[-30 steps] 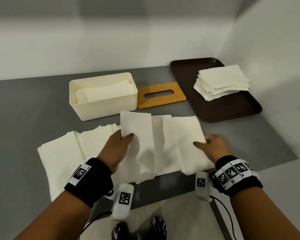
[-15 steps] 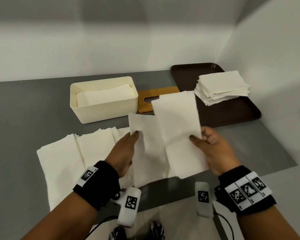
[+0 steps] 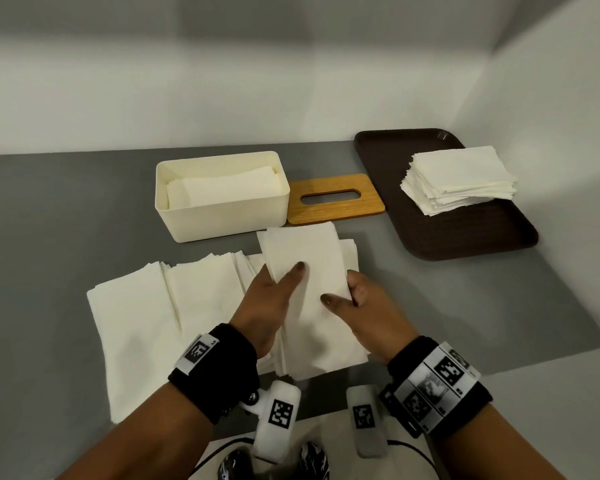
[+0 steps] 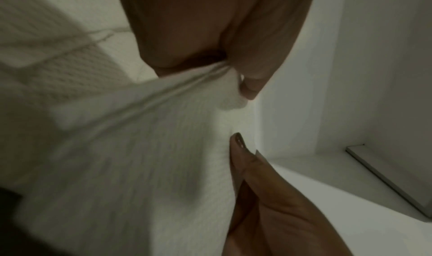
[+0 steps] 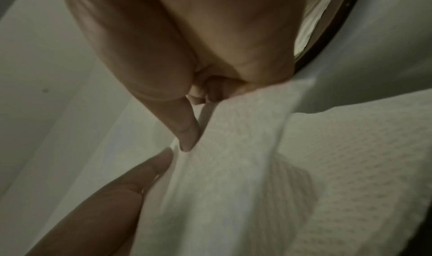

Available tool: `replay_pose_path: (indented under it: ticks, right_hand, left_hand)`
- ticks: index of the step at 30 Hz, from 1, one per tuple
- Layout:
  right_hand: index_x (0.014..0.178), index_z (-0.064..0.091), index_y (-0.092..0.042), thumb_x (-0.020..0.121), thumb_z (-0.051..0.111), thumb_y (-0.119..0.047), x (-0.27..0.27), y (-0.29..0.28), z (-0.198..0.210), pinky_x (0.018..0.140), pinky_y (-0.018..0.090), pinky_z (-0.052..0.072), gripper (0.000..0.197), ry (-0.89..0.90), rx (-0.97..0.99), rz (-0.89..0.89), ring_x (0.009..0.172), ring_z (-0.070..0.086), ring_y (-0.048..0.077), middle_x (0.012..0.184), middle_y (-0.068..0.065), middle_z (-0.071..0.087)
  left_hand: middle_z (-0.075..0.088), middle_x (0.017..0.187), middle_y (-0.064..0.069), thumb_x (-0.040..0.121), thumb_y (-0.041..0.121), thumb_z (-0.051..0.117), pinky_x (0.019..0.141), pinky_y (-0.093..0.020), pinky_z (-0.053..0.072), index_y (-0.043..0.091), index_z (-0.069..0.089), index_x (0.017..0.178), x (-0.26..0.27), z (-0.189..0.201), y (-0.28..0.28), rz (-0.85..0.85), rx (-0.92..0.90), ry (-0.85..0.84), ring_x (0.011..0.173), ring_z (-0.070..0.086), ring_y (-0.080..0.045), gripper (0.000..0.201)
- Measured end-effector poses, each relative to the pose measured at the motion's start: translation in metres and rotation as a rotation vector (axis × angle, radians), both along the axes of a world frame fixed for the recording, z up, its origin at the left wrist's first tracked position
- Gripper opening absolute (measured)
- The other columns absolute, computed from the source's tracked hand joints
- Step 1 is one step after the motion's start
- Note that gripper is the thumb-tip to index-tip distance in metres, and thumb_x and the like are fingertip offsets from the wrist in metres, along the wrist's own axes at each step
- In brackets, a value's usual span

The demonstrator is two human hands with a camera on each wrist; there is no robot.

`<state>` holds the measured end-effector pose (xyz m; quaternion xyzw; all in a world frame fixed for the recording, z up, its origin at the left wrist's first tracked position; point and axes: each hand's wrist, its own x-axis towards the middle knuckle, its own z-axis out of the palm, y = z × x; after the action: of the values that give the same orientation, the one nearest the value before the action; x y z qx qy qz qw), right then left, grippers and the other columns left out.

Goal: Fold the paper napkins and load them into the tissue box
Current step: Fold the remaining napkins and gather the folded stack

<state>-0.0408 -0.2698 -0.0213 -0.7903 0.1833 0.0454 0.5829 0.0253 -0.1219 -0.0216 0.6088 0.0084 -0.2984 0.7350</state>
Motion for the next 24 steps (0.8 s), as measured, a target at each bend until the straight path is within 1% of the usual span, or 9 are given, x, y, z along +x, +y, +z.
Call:
replay_pose_path:
  ticks: [3, 5, 7, 10, 11, 13, 15, 19, 24]
  right_hand:
    - [0.117, 0.053, -0.025, 0.09, 0.065, -0.036, 0.005, -0.002, 0.007, 0.086, 0.038, 0.055, 0.032, -0.005, -0.173, -0.028, 0.093, 0.065, 0.012, 0.108, -0.006, 0.065]
    - [0.12, 0.049, -0.03, 0.087, 0.066, -0.041, 0.01, -0.009, 0.019, 0.083, 0.033, 0.054, 0.038, -0.095, -0.331, -0.111, 0.092, 0.062, 0.009, 0.11, -0.006, 0.058]
    - [0.115, 0.052, -0.031, 0.089, 0.065, -0.035, 0.016, -0.017, 0.034, 0.086, 0.029, 0.053, 0.029, -0.267, -0.418, -0.116, 0.096, 0.059, 0.007, 0.109, -0.013, 0.055]
    - [0.121, 0.059, -0.025, 0.09, 0.064, -0.029, 0.026, -0.026, 0.061, 0.085, 0.014, 0.04, 0.032, -0.351, -0.568, 0.028, 0.097, 0.048, -0.001, 0.104, -0.027, 0.046]
    - [0.121, 0.061, -0.024, 0.09, 0.065, -0.031, 0.03, -0.028, 0.068, 0.087, 0.016, 0.039, 0.032, -0.35, -0.612, 0.099, 0.099, 0.048, -0.001, 0.106, -0.025, 0.049]
    - [0.113, 0.066, -0.024, 0.088, 0.065, -0.036, 0.037, -0.031, 0.074, 0.091, 0.025, 0.042, 0.028, -0.305, -0.657, 0.225, 0.105, 0.053, 0.006, 0.113, -0.013, 0.059]
    - [0.103, 0.069, -0.02, 0.092, 0.06, -0.033, 0.042, -0.03, 0.076, 0.09, 0.026, 0.043, 0.019, -0.268, -0.581, 0.234, 0.105, 0.056, 0.01, 0.111, -0.004, 0.063]
    - [0.096, 0.068, -0.015, 0.099, 0.052, -0.026, 0.052, -0.035, 0.076, 0.081, 0.021, 0.043, 0.02, -0.225, -0.347, 0.064, 0.092, 0.06, 0.007, 0.099, -0.003, 0.066]
    - [0.086, 0.069, -0.017, 0.092, 0.064, -0.023, 0.055, -0.048, 0.071, 0.053, 0.006, 0.043, 0.01, -0.068, -0.131, 0.077, 0.056, 0.057, -0.009, 0.073, -0.01, 0.067]
  left_hand:
    - [0.072, 0.117, -0.003, 0.099, 0.027, 0.054, 0.096, -0.044, 0.053, 0.02, 0.058, 0.129, 0.002, -0.005, 0.007, -0.005, 0.008, -0.091, 0.11, 0.068, -0.025, 0.032]
    - [0.072, 0.118, -0.002, 0.098, 0.028, 0.056, 0.096, -0.042, 0.053, 0.022, 0.055, 0.132, 0.003, -0.005, 0.014, -0.06, 0.007, -0.135, 0.111, 0.067, -0.023, 0.035]
    - [0.07, 0.119, 0.001, 0.095, 0.033, 0.058, 0.097, -0.042, 0.053, 0.028, 0.052, 0.132, 0.002, -0.003, 0.019, -0.151, 0.045, -0.199, 0.111, 0.066, -0.02, 0.038]
    - [0.068, 0.118, 0.0, 0.091, 0.037, 0.059, 0.098, -0.046, 0.053, 0.03, 0.052, 0.129, 0.001, 0.001, 0.021, -0.248, 0.082, -0.259, 0.11, 0.065, -0.019, 0.039]
    - [0.068, 0.118, -0.001, 0.091, 0.036, 0.059, 0.099, -0.046, 0.053, 0.029, 0.052, 0.129, 0.001, 0.002, 0.021, -0.261, 0.085, -0.264, 0.11, 0.065, -0.02, 0.039]
    - [0.068, 0.119, -0.001, 0.092, 0.036, 0.061, 0.1, -0.047, 0.052, 0.026, 0.052, 0.13, 0.0, 0.004, 0.021, -0.279, 0.082, -0.27, 0.111, 0.065, -0.02, 0.04]
    - [0.069, 0.118, 0.001, 0.09, 0.04, 0.063, 0.1, -0.045, 0.052, 0.026, 0.053, 0.129, 0.0, 0.006, 0.023, -0.295, 0.074, -0.283, 0.111, 0.065, -0.019, 0.043]
    - [0.071, 0.112, 0.006, 0.086, 0.042, 0.062, 0.098, -0.04, 0.053, 0.031, 0.056, 0.121, 0.001, 0.009, 0.027, -0.318, 0.082, -0.291, 0.106, 0.067, -0.013, 0.037]
    - [0.07, 0.112, 0.005, 0.084, 0.041, 0.06, 0.096, -0.038, 0.054, 0.029, 0.056, 0.12, 0.001, 0.011, 0.031, -0.325, 0.093, -0.29, 0.105, 0.067, -0.014, 0.038]
